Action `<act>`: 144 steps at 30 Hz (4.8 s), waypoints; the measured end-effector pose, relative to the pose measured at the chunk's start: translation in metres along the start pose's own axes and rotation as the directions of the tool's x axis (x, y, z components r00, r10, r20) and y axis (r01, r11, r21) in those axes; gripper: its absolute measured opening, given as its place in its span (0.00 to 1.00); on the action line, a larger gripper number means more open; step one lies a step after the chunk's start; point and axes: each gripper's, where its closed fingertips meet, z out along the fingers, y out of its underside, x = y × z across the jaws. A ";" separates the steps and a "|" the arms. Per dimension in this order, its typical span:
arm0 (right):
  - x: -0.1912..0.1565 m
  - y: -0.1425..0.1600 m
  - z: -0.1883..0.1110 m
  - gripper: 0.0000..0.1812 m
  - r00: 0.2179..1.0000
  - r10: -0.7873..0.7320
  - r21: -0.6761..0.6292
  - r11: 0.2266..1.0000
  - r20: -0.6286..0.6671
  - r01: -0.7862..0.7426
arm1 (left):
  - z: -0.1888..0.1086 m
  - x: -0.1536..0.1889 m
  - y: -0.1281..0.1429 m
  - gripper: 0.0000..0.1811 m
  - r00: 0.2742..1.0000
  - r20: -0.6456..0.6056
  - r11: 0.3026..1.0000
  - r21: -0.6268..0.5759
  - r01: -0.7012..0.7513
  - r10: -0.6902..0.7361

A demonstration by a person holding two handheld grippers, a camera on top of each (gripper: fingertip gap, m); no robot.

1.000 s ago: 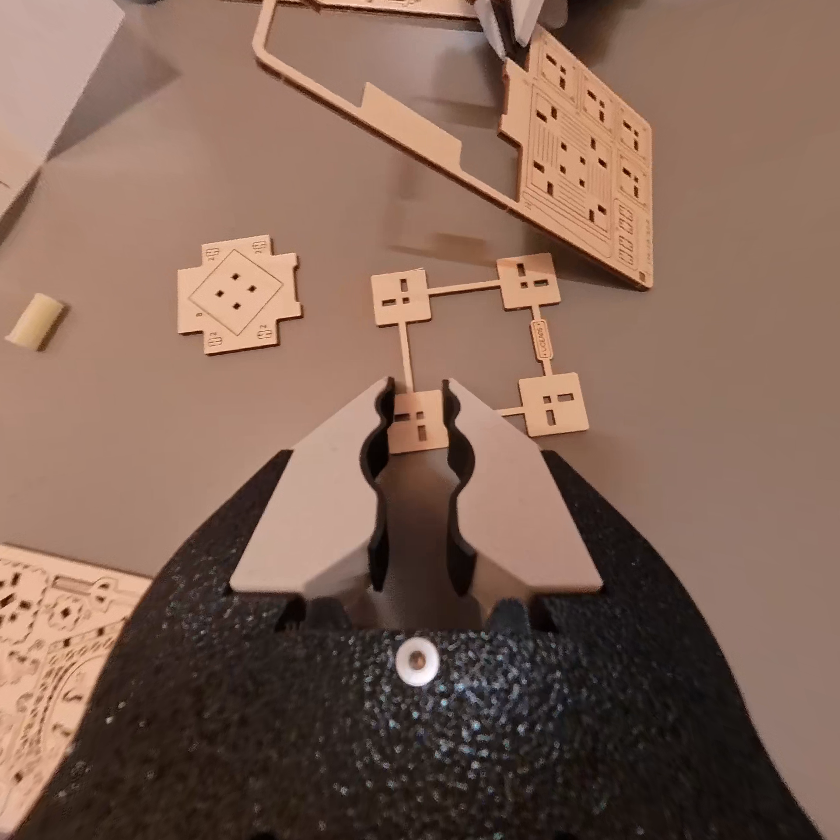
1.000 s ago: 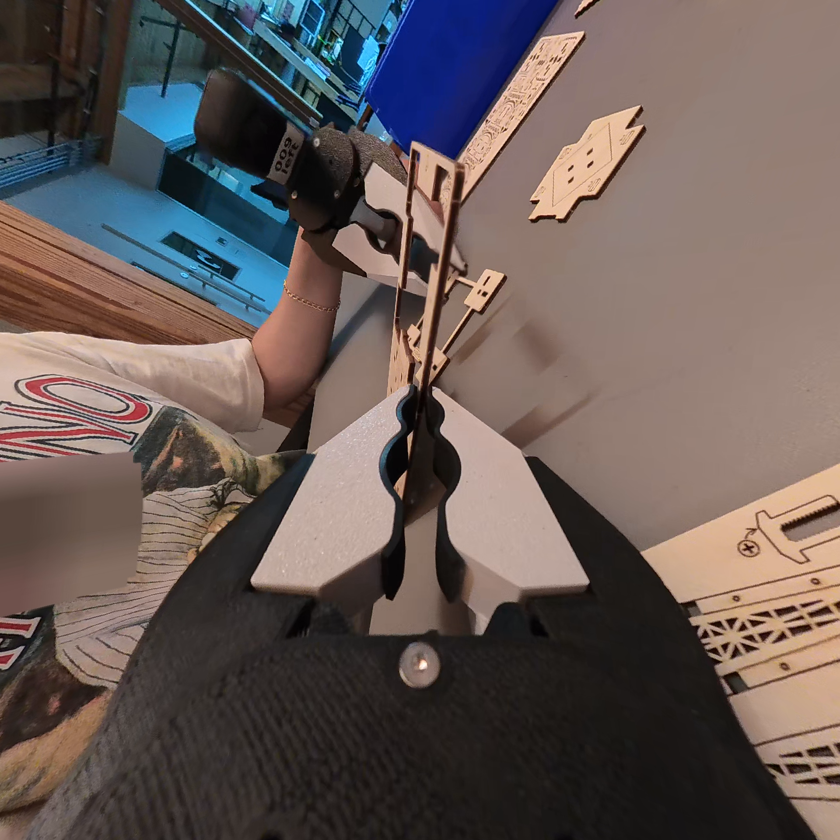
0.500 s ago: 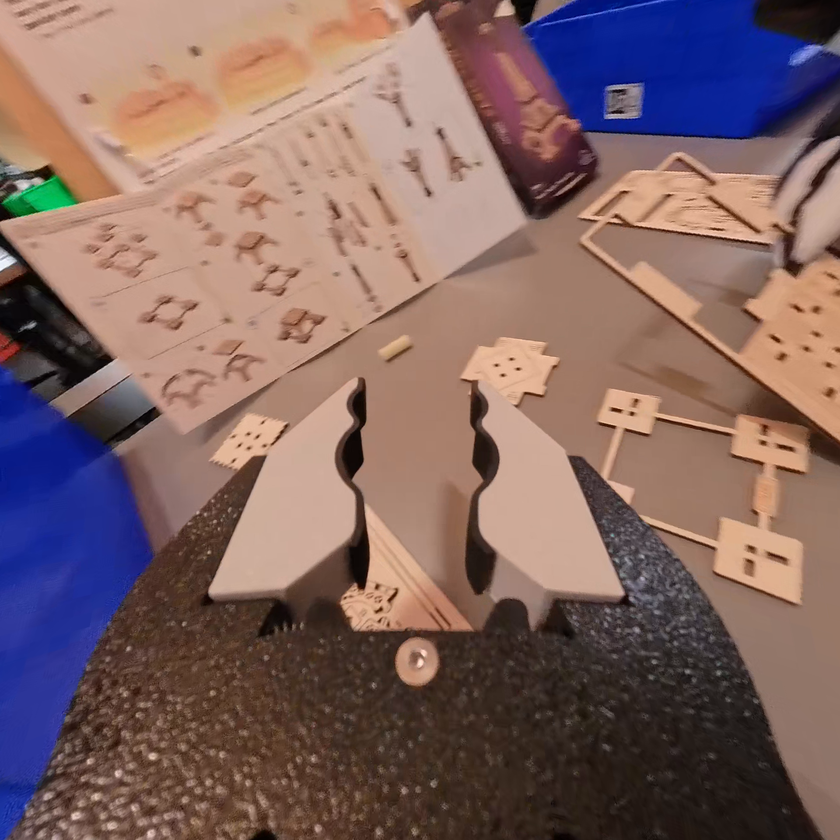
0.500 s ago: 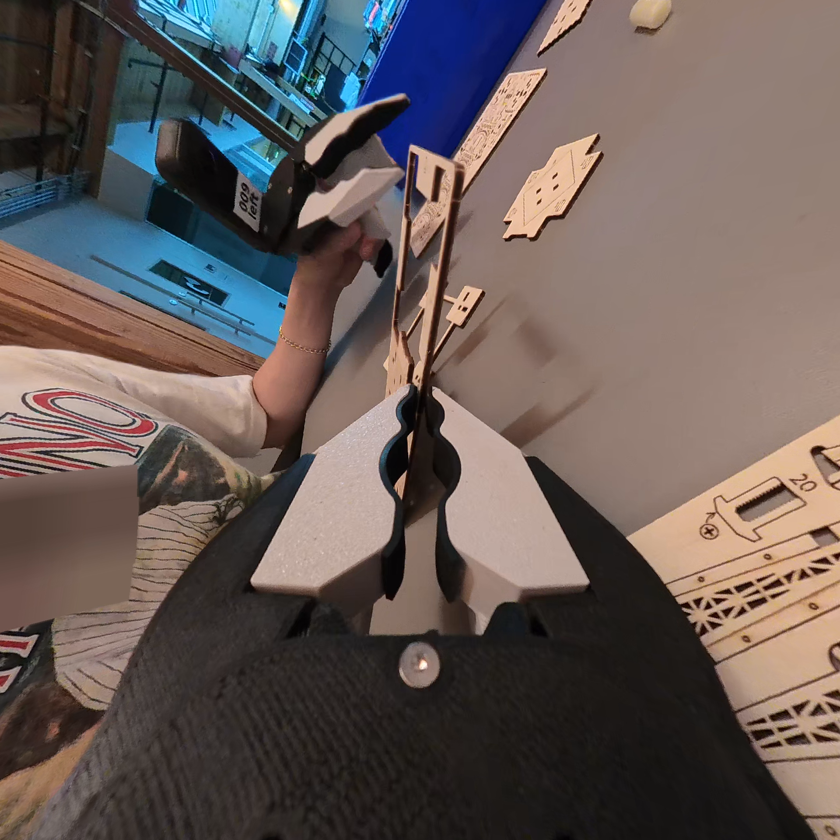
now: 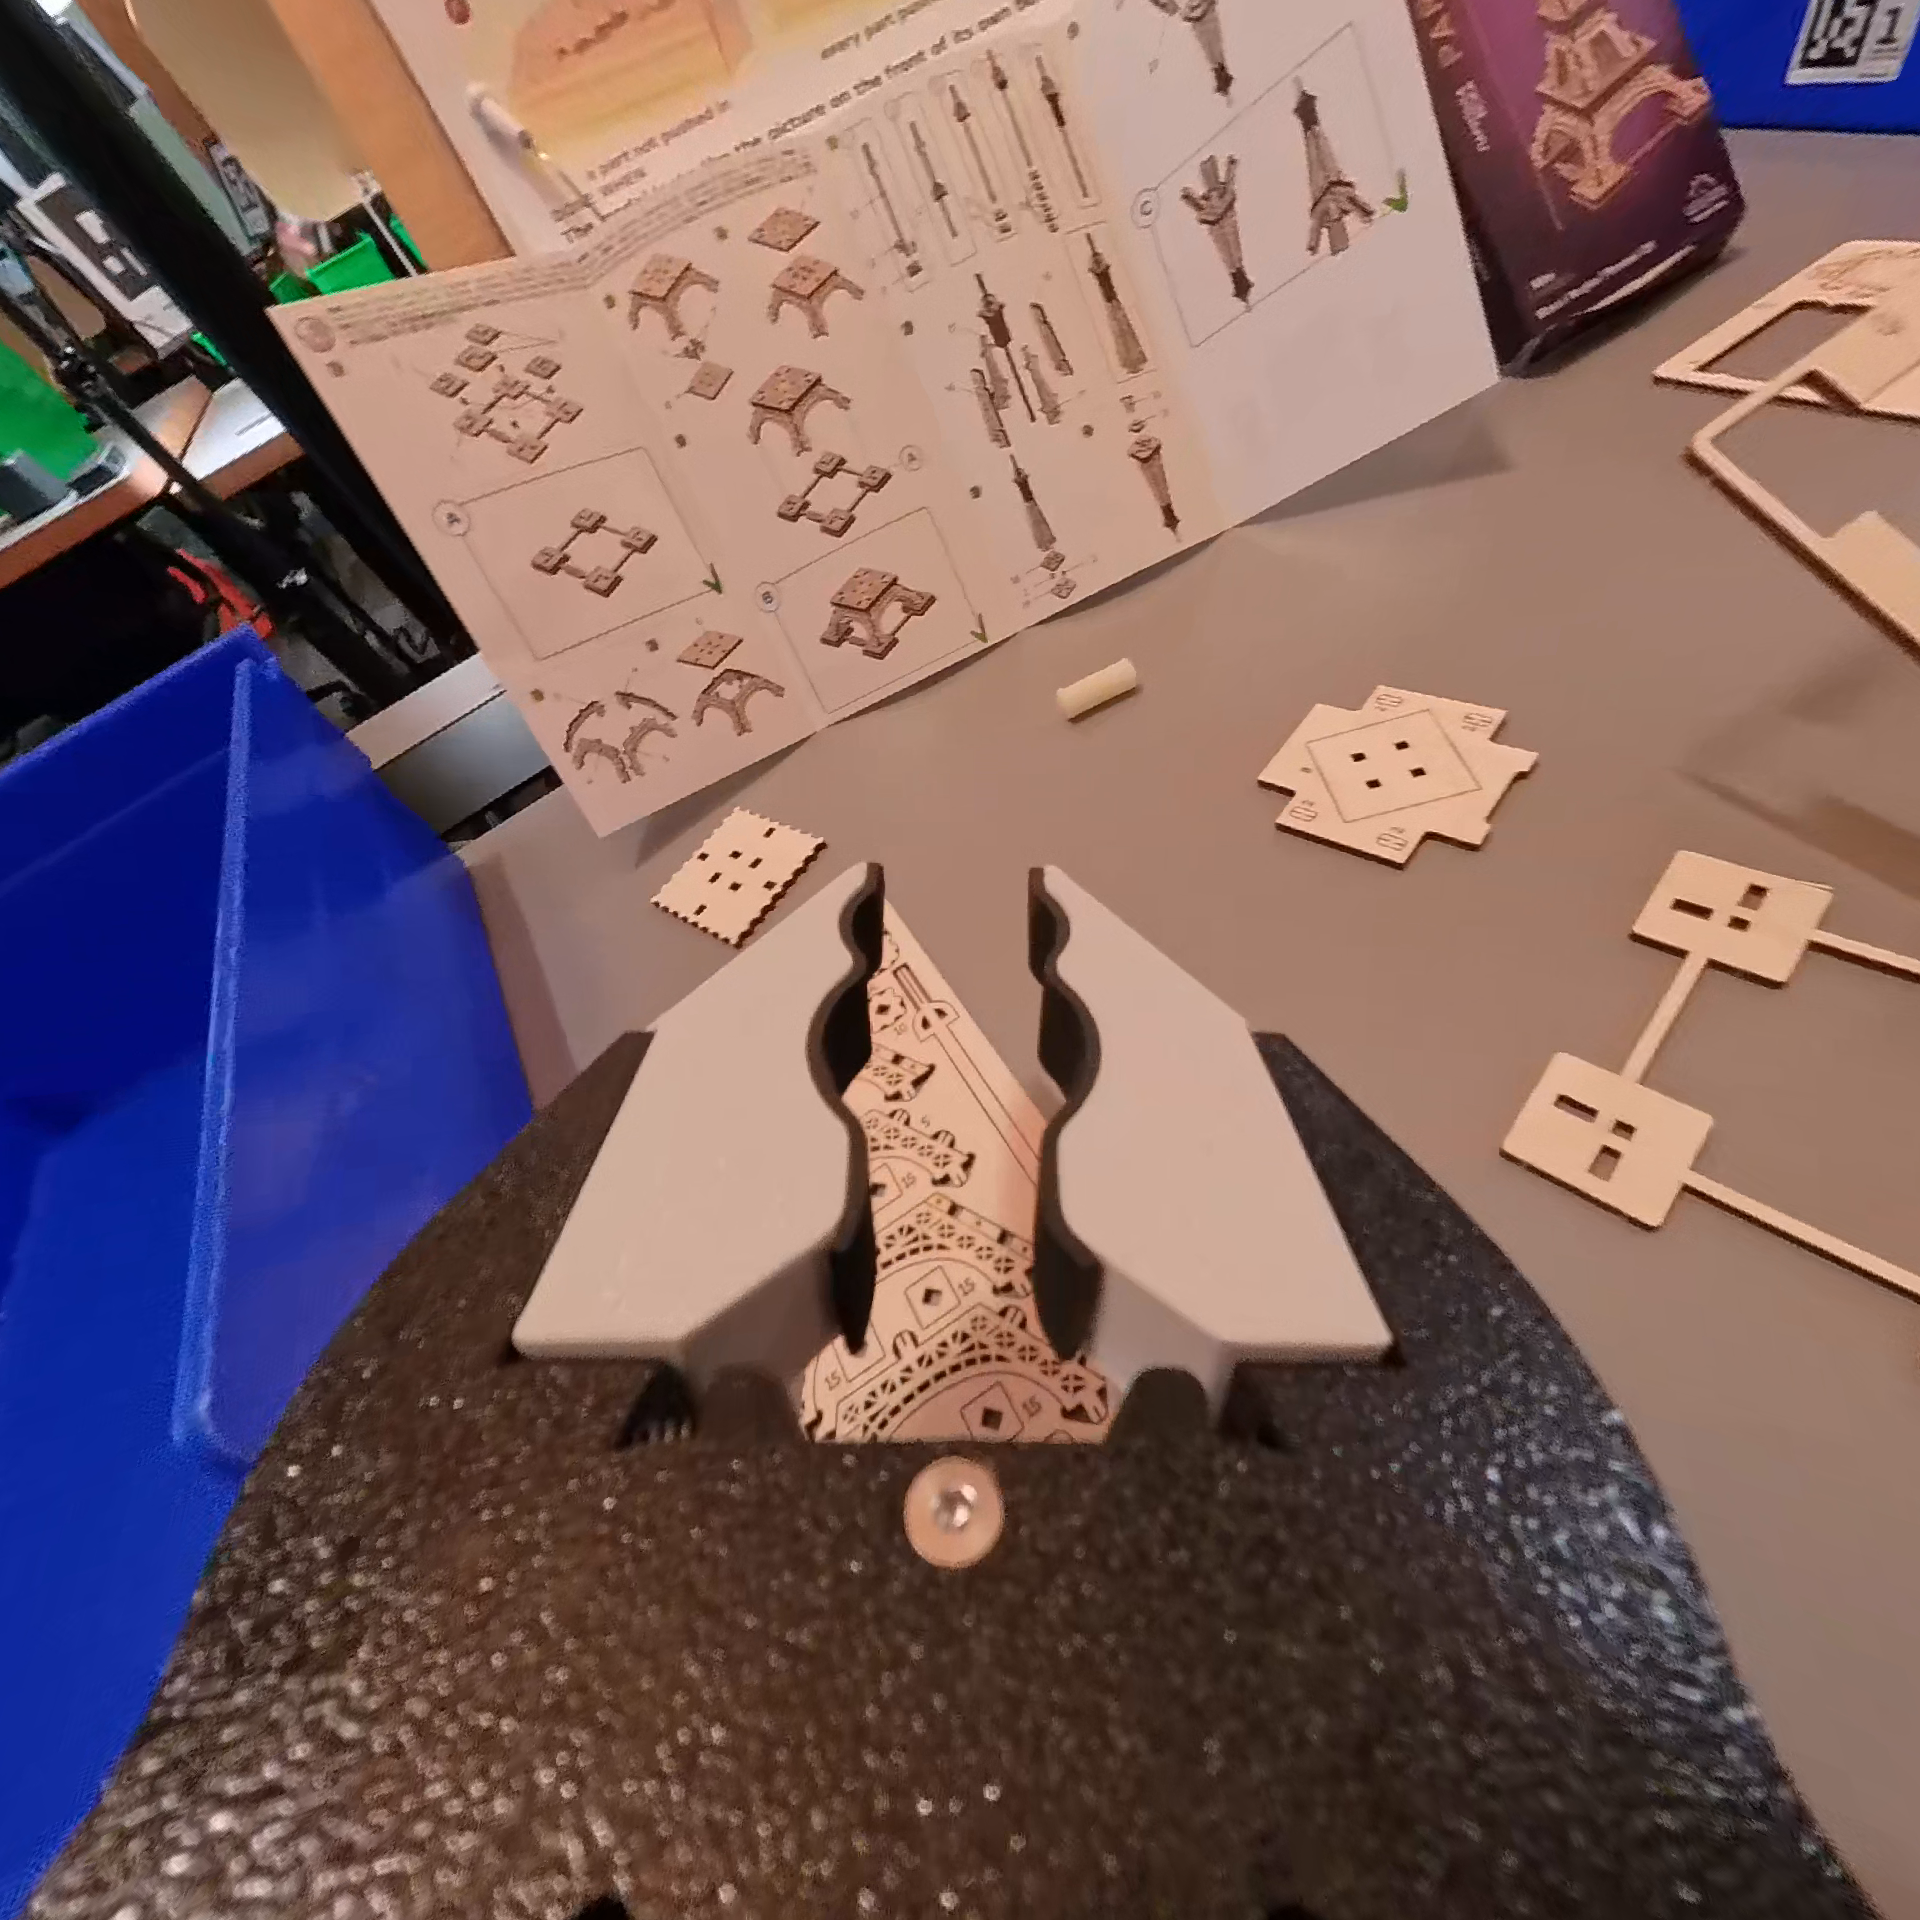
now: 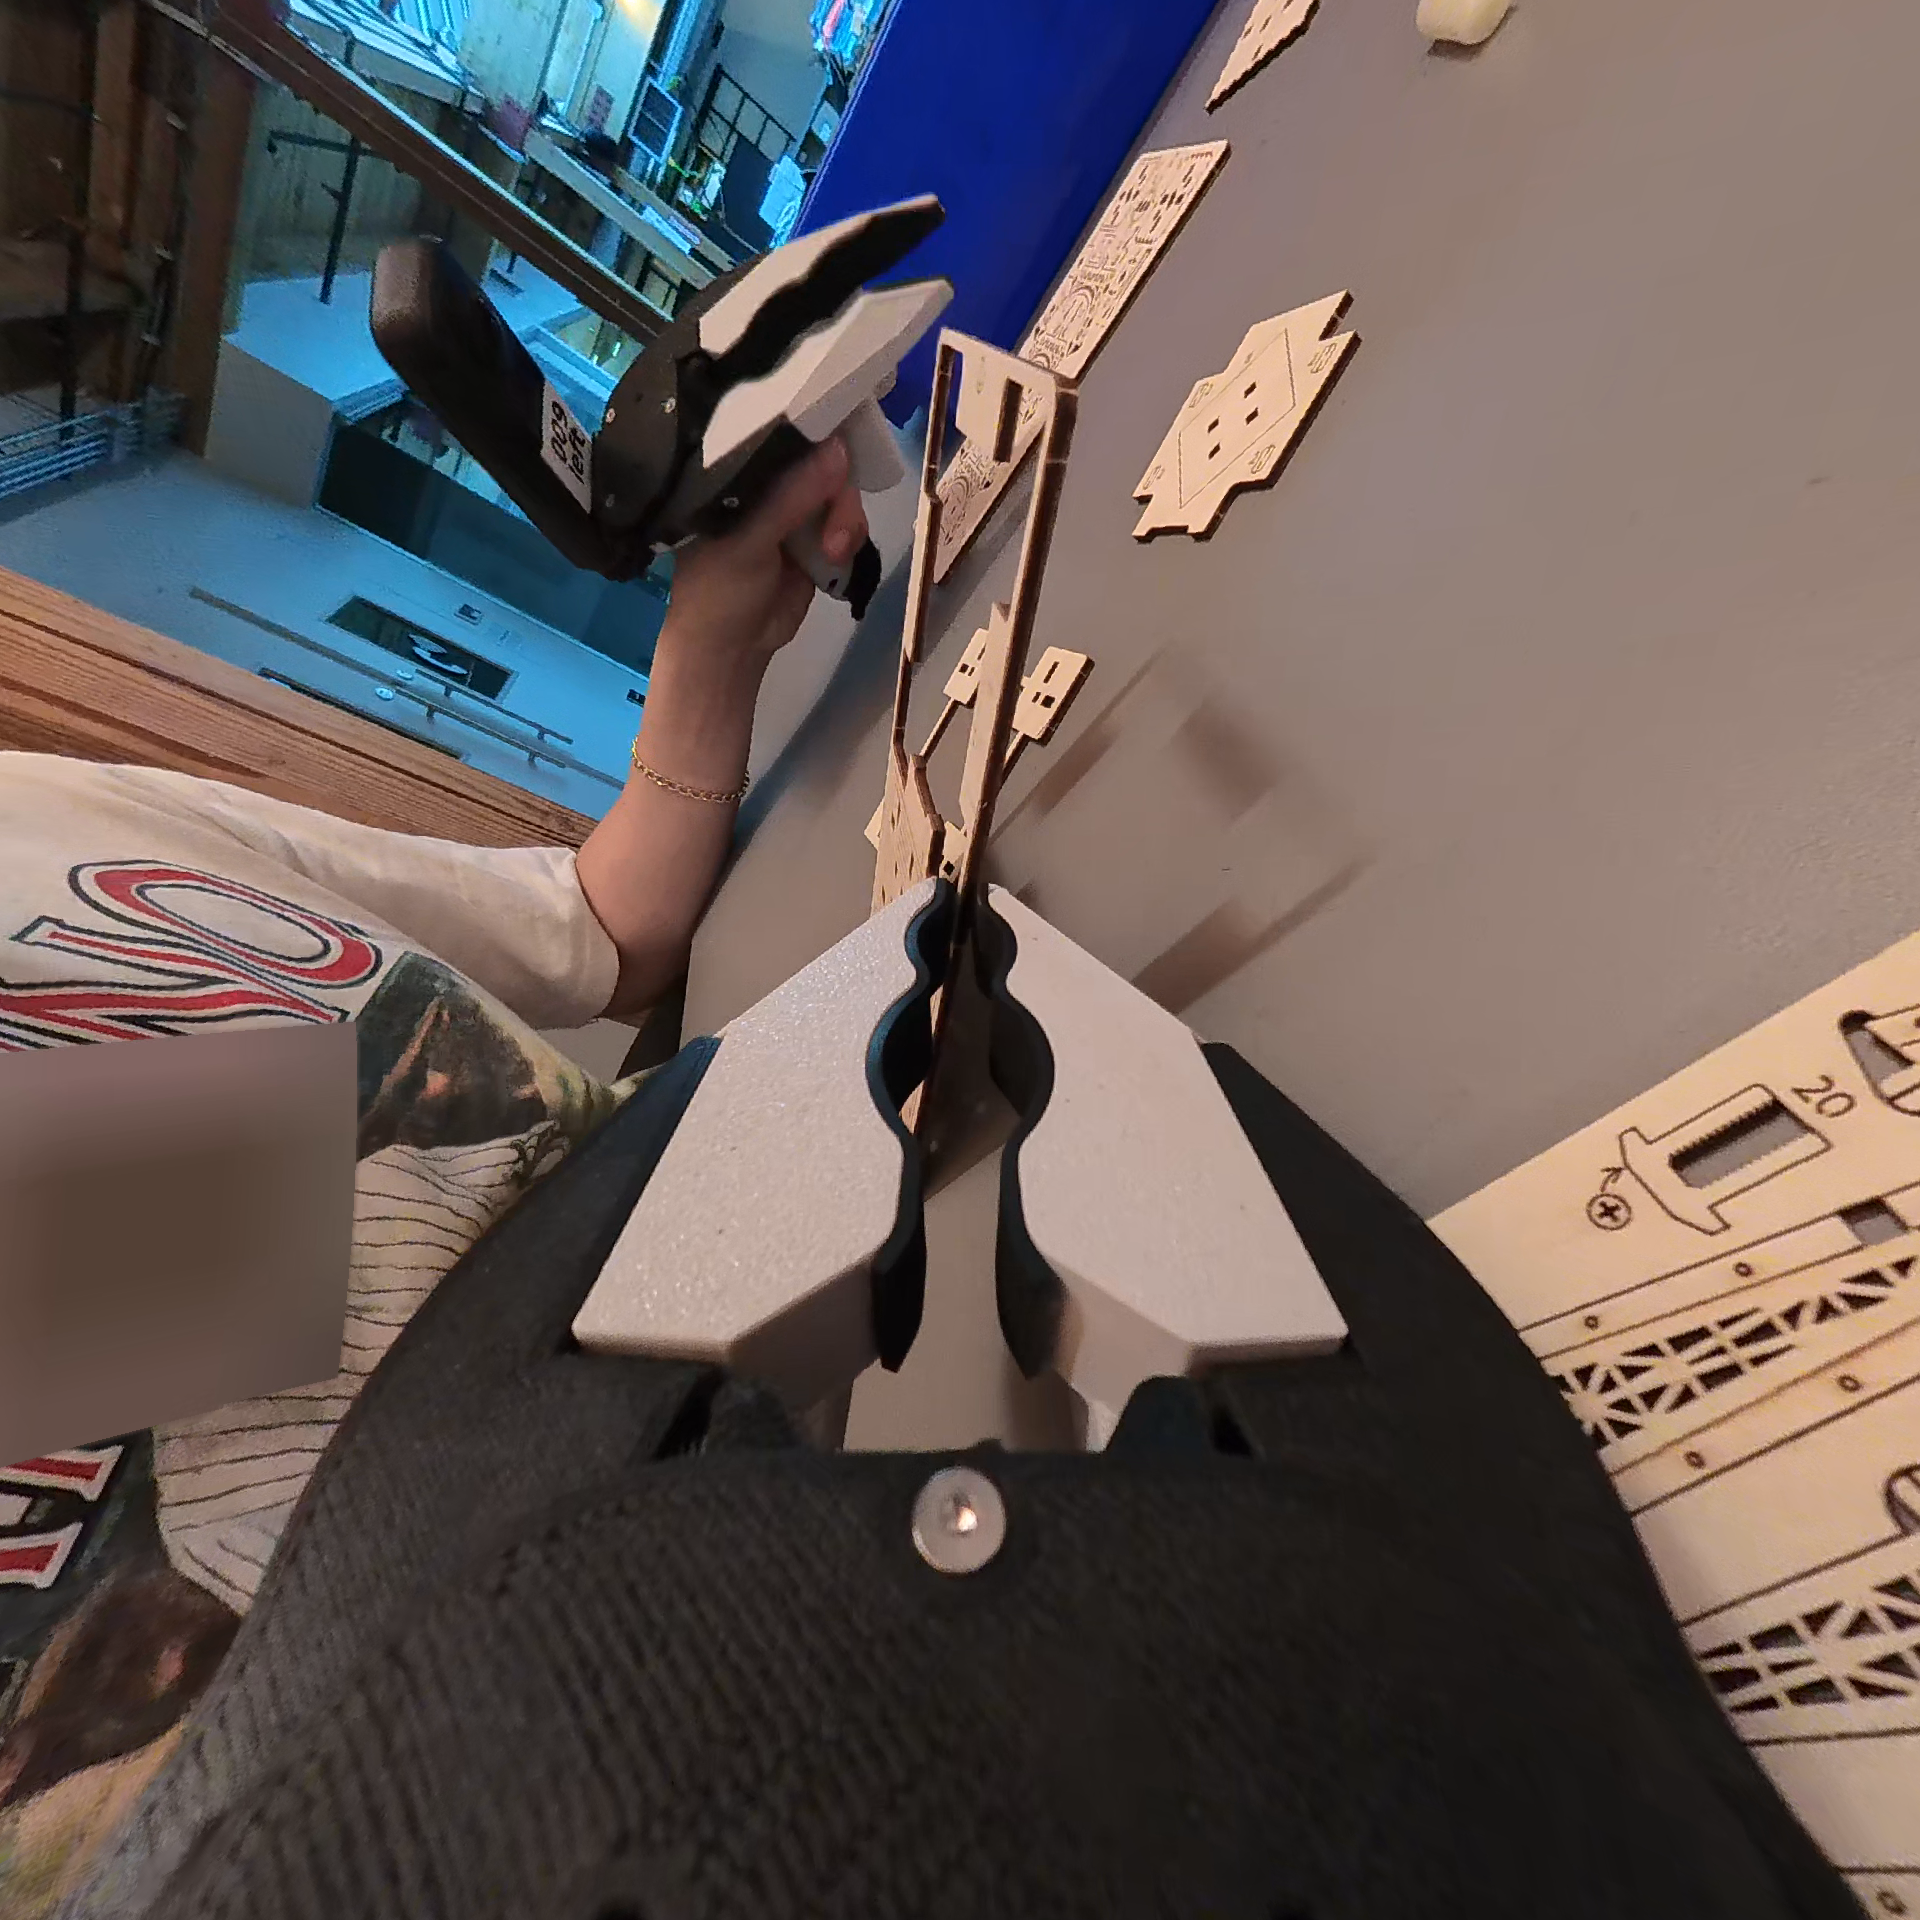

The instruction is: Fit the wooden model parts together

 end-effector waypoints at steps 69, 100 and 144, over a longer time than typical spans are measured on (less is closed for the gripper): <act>0.009 -0.045 -0.012 0.43 0.925 -0.193 0.106 0.965 -0.328 0.239 | 0.043 0.099 -0.015 0.17 0.794 -0.513 0.934 0.045 -0.356 0.327; 0.031 -0.058 0.082 0.00 0.988 0.027 0.046 0.999 -0.151 -0.020 | 0.020 0.091 -0.018 0.00 0.850 -0.526 0.990 -0.118 -0.075 0.001; -0.013 -0.061 0.083 0.01 0.982 -0.185 0.099 0.979 0.037 0.180 | -0.008 0.115 -0.024 0.06 0.500 -0.783 0.924 -0.256 0.284 -0.370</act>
